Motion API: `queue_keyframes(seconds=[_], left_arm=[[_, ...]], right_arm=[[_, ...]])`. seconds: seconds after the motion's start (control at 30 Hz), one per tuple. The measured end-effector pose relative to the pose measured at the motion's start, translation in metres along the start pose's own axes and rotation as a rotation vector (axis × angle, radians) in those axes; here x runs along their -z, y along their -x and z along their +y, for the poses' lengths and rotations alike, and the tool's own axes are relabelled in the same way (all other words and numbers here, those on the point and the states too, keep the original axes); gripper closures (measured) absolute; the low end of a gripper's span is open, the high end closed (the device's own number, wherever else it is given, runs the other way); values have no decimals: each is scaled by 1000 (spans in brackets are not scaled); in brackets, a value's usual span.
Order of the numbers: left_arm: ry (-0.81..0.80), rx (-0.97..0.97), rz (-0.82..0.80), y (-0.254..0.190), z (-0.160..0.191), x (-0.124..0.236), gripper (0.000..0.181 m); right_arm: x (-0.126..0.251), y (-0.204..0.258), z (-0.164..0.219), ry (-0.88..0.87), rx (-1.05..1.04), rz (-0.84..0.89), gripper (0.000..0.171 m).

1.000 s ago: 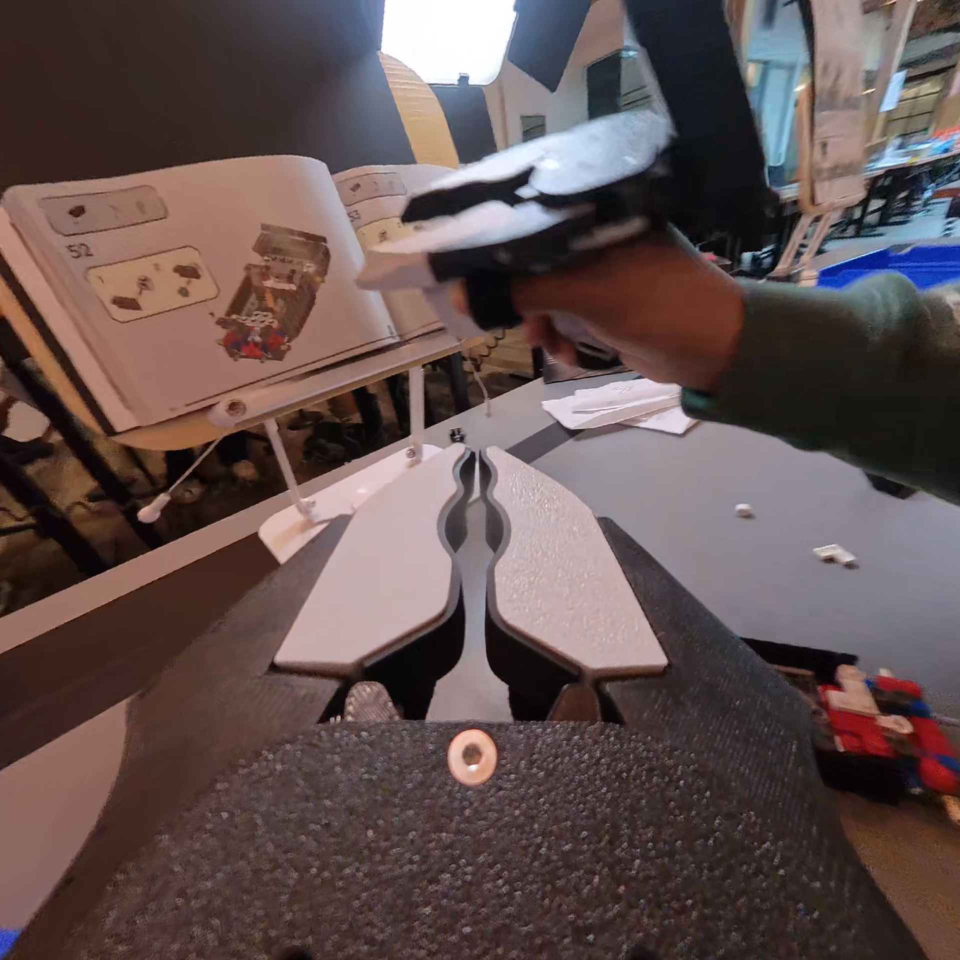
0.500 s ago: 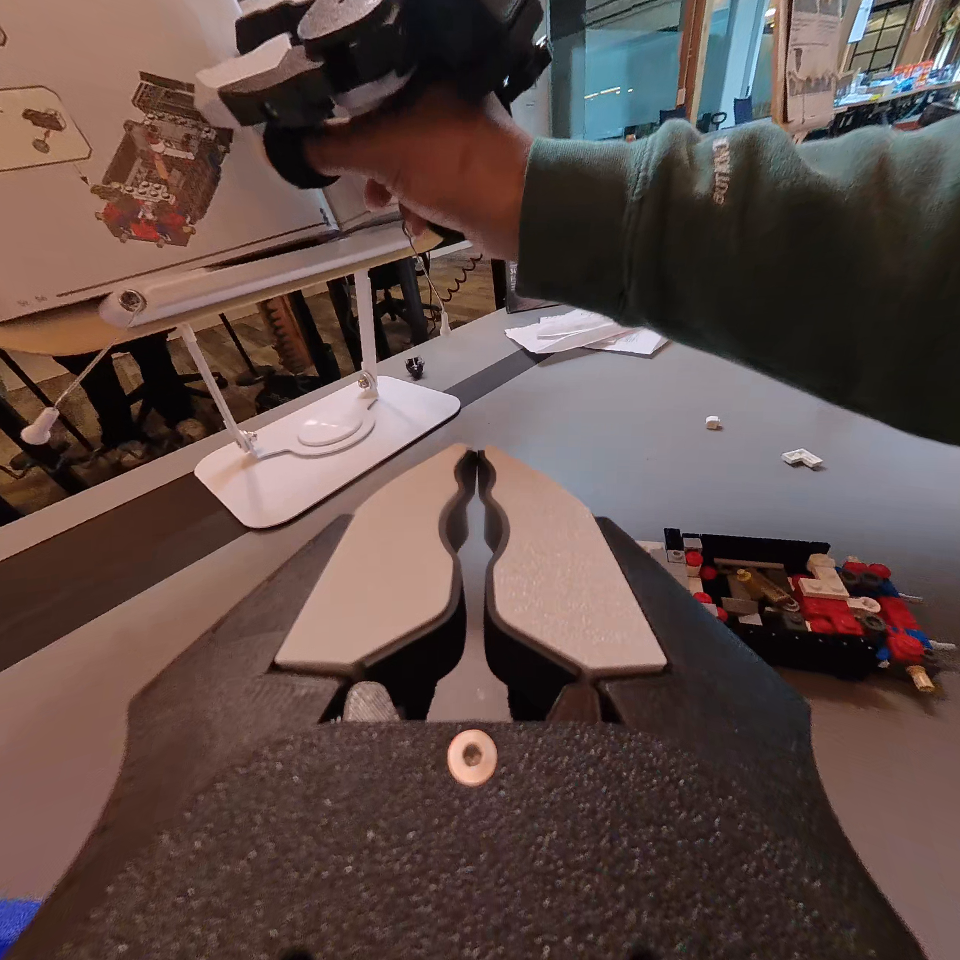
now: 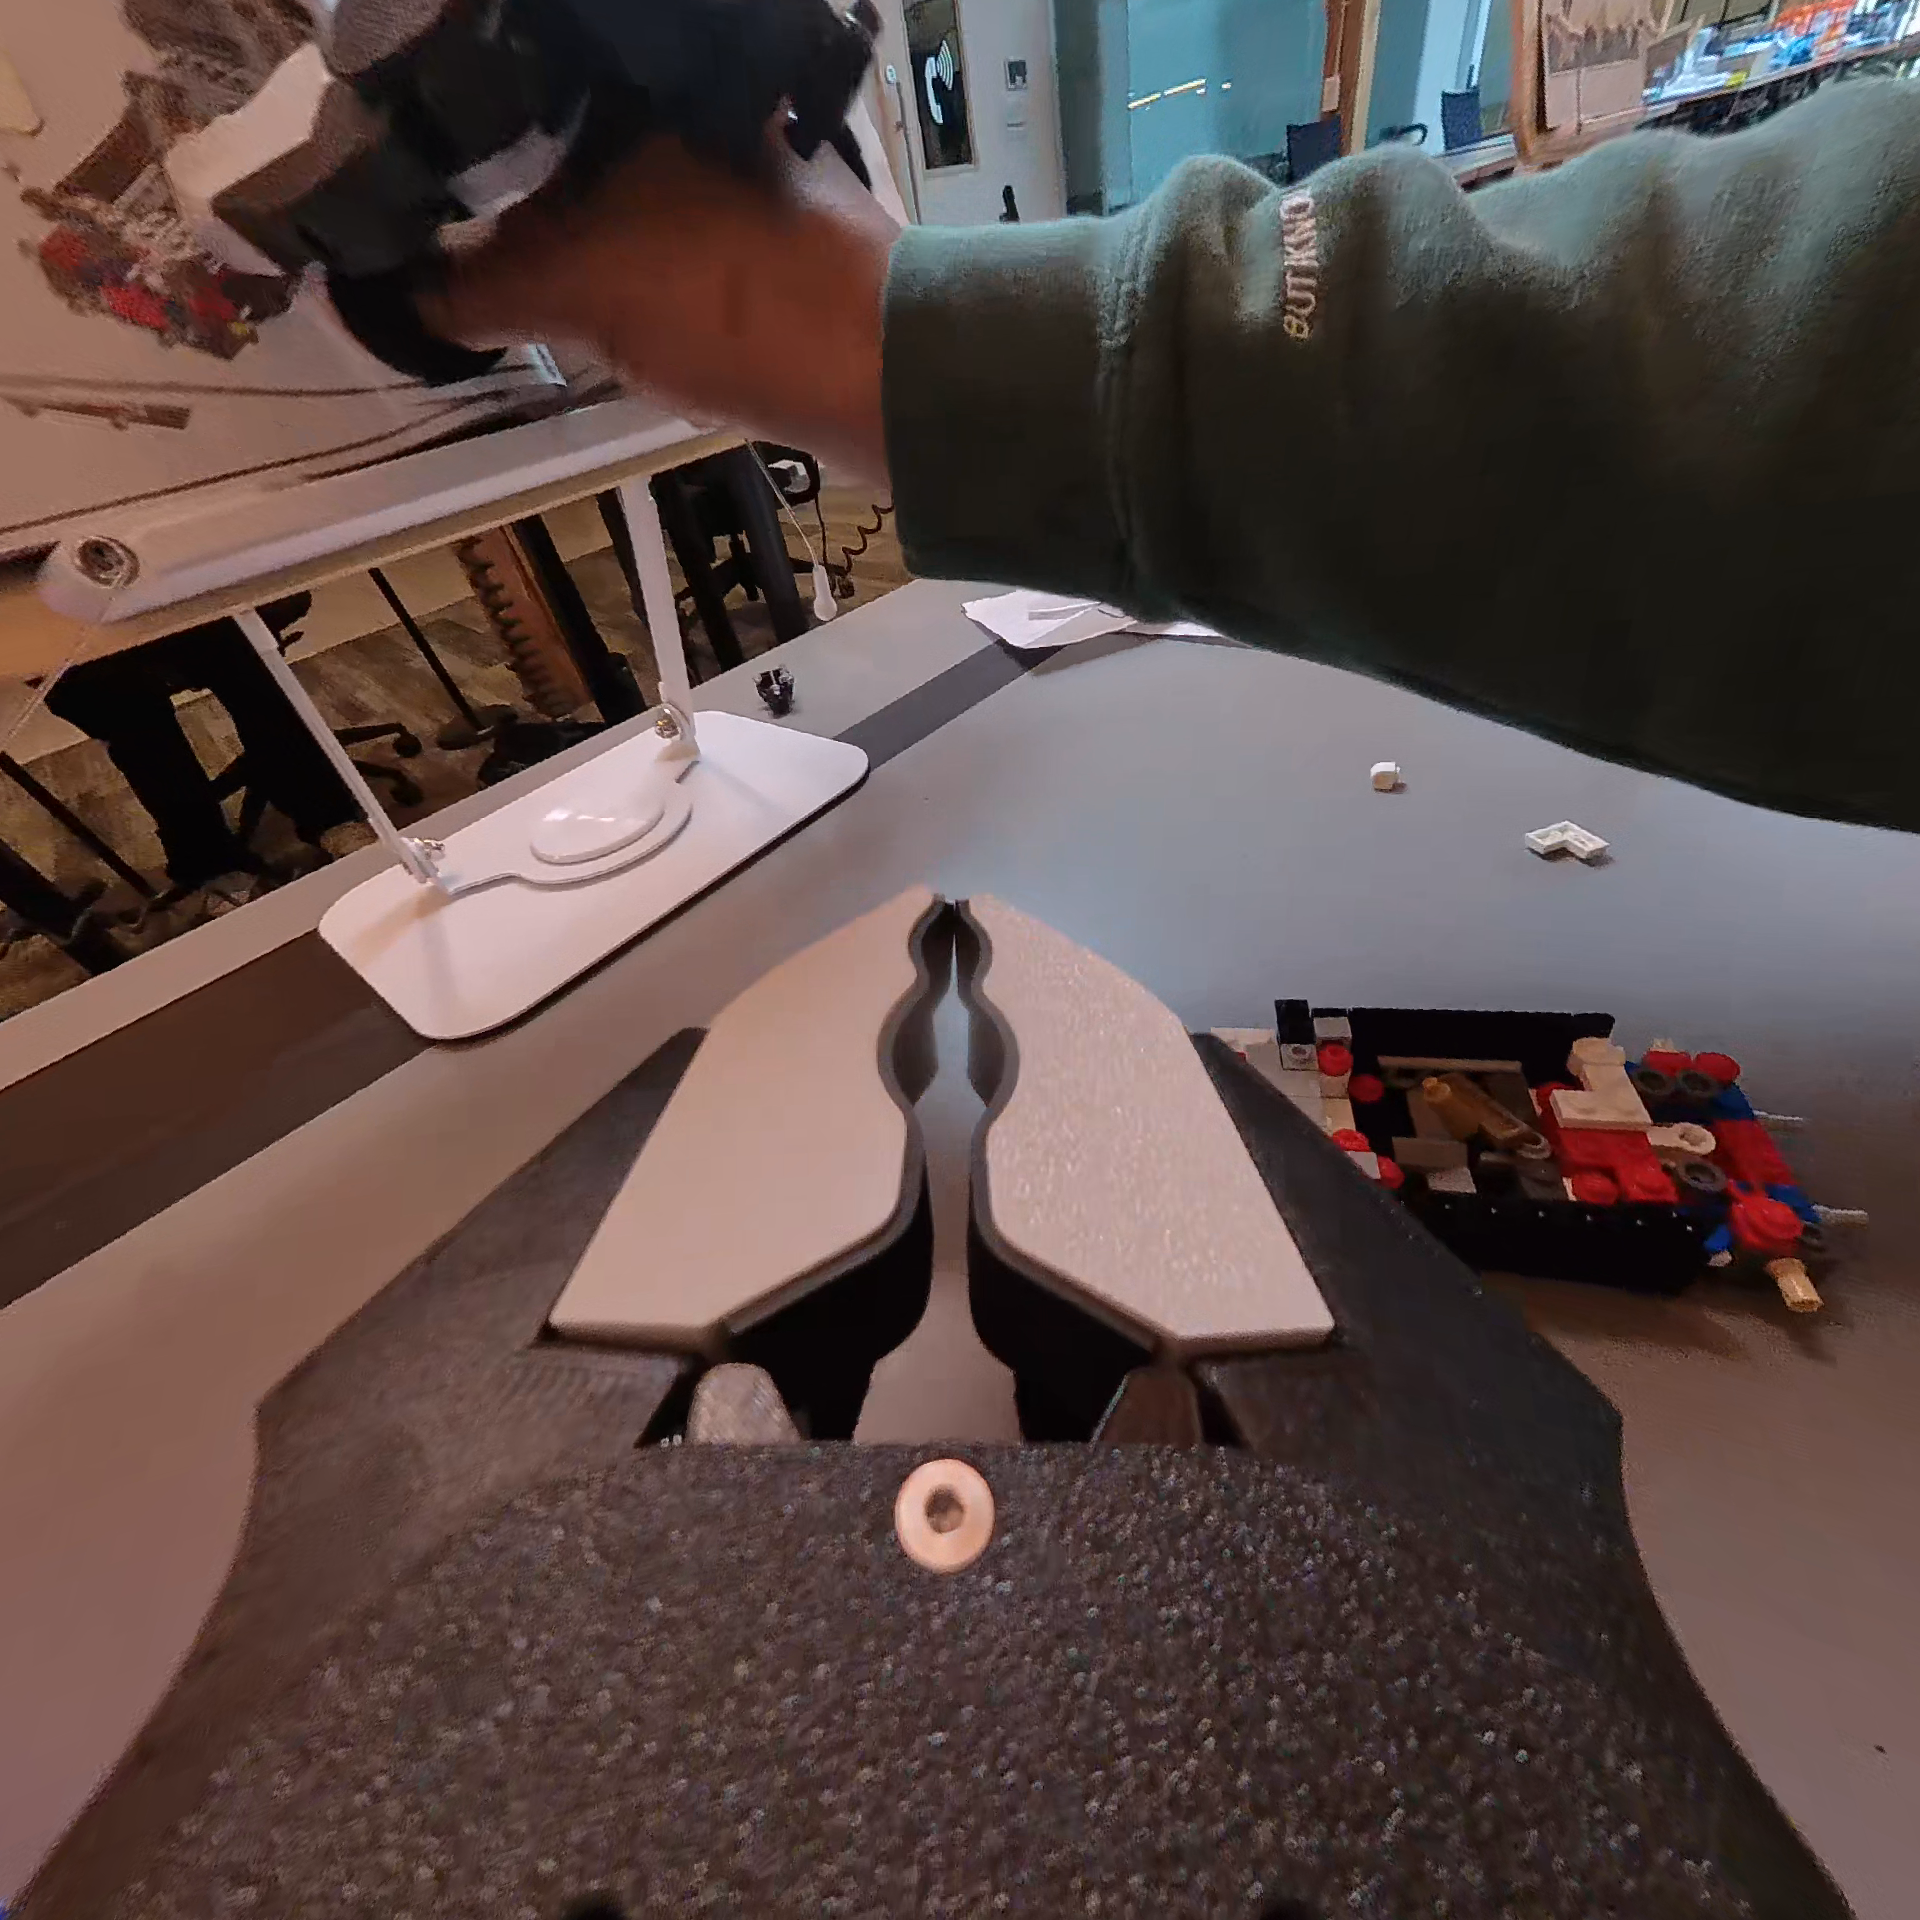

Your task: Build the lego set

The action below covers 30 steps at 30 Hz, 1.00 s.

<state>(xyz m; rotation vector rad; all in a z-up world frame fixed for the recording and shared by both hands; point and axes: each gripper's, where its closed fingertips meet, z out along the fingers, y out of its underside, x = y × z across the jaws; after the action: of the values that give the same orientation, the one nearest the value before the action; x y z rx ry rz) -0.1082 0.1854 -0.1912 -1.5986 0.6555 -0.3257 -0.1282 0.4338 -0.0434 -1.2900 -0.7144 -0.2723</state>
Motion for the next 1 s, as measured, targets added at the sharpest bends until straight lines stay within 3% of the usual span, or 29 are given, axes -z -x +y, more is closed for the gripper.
queue_keyframes(seconds=[0.13, 0.27, 0.5, 0.8, 0.93, 1.0], left_arm=[[4, 24, 5, 3, 2, -1, 181], [18, 30, 7, 2, 6, -3, 181], [-14, 68, -38, 18, -13, -23, 177], [-129, 301, -20, 90, -100, -95, 136], [-101, 317, -149, 146, -105, -130, 116], [-112, 344, -145, 160, -108, -139, 116]], right_arm=[[4, -12, 4, -33, -27, -17, 122], [13, -22, 13, -51, -137, -108, 124], [27, -32, 23, -105, -232, -222, 145], [33, -39, 39, -104, -399, -458, 149], [37, -38, 41, -109, -406, -553, 149], [39, -39, 44, -108, -398, -576, 149]])
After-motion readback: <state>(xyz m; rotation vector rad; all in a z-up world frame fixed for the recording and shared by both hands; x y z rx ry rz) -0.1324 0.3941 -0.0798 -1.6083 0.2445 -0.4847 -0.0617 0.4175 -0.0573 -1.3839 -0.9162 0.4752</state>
